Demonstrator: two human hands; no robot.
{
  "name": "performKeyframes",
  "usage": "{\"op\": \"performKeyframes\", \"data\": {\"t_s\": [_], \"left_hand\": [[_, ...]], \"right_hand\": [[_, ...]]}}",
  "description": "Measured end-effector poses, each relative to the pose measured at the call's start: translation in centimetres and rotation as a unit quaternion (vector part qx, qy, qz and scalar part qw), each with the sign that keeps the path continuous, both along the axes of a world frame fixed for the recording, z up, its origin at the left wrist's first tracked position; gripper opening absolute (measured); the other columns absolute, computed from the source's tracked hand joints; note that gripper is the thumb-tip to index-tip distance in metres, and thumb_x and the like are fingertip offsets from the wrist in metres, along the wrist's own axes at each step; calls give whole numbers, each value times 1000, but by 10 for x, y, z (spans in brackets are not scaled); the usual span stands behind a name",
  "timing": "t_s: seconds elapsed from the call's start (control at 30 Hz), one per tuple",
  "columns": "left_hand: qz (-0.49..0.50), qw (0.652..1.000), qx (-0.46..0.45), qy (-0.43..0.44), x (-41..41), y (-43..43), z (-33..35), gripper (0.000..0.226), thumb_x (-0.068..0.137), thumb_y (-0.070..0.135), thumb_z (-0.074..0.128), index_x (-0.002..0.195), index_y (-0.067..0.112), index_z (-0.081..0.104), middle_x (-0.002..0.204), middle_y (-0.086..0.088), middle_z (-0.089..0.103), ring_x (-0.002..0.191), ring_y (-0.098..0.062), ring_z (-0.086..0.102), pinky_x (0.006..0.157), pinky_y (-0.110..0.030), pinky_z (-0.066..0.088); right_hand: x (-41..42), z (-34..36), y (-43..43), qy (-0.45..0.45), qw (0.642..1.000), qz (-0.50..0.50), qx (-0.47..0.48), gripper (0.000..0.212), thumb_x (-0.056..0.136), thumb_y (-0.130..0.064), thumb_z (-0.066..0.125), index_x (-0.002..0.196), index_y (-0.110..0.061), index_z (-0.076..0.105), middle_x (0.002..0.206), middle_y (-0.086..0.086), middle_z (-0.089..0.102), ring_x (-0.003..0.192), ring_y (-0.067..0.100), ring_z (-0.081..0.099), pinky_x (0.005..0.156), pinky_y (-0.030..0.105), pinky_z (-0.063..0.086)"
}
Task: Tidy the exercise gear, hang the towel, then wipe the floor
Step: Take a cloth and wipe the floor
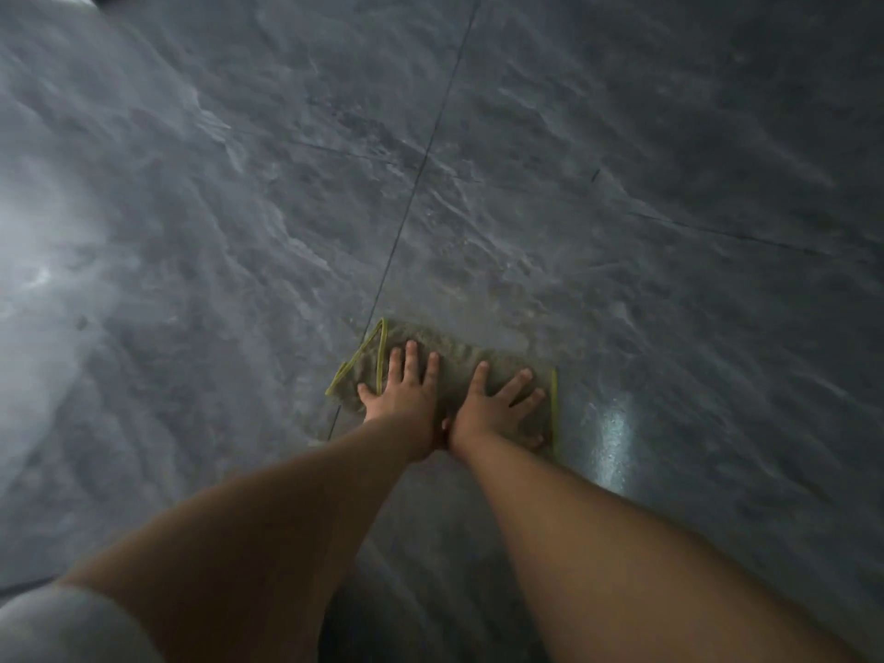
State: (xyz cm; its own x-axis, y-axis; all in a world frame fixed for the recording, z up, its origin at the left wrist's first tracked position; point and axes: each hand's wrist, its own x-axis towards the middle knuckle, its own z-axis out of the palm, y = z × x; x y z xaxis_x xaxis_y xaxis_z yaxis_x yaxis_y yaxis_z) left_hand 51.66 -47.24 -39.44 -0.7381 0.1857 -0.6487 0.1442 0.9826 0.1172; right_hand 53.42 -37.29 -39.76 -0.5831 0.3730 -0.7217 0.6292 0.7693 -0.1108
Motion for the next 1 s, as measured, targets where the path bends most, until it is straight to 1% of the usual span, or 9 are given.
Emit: {"op": "performKeyframes", "data": {"t_s": [0.17, 0.3, 0.43, 0.5, 0.7, 0.8, 1.0], "left_hand": [[8, 1000, -2, 1, 39, -17, -1, 101, 90, 60, 54, 156, 26, -14, 161, -3, -28, 149, -25, -22, 112, -71, 11], [6, 1000, -3, -5, 61, -13, -1, 99, 91, 59, 54, 156, 27, -14, 161, -2, -29, 149, -25, -23, 112, -73, 11], [4, 1000, -12, -20, 72, 0, 1, 98, 92, 55, 56, 156, 26, -13, 161, -3, -28, 149, -27, -22, 110, -74, 13], [6, 999, -22, -26, 70, 7, 3, 97, 93, 53, 56, 156, 24, -12, 161, -5, -27, 149, -29, -20, 108, -75, 15], [-4, 999, -32, -39, 60, 16, 9, 95, 95, 45, 57, 156, 21, -12, 161, -8, -29, 149, -31, -22, 107, -75, 19], [-9, 999, -24, -42, 46, 21, 8, 96, 95, 47, 57, 156, 21, -12, 160, -8, -29, 148, -31, -23, 107, -76, 19], [-3, 998, -34, -43, -3, 33, 3, 102, 91, 50, 61, 156, 20, -12, 161, -9, -29, 148, -31, -23, 106, -76, 20]], "right_hand": [[38, 5, -9, 5, 1000, 21, -14, 94, 89, -46, 65, 155, -42, -3, 158, 13, -32, 145, 40, -25, 107, 75, 15], [64, 8, -10, 3, 1000, -18, -18, 97, 87, -45, 68, 154, -43, -2, 158, 14, -33, 146, 39, -24, 108, 74, 15], [77, 9, -1, -7, 1000, -27, -7, 99, 87, -47, 67, 155, -40, -4, 157, 19, -33, 145, 45, -24, 113, 67, 9], [76, 9, 4, -8, 999, -31, -19, 97, 88, -46, 67, 155, -40, -4, 156, 19, -33, 145, 45, -24, 113, 67, 9], [66, 7, 7, -8, 998, -52, -29, 99, 86, -46, 70, 154, -42, -2, 156, 18, -34, 144, 42, -26, 105, 77, 15], [53, 7, 13, -4, 998, -51, -29, 98, 87, -45, 68, 154, -42, -4, 155, 18, -36, 143, 43, -29, 103, 79, 14], [10, 4, 28, 4, 1000, -22, -18, 97, 88, -46, 66, 154, -43, -4, 157, 15, -33, 144, 42, -28, 103, 80, 13]]}}
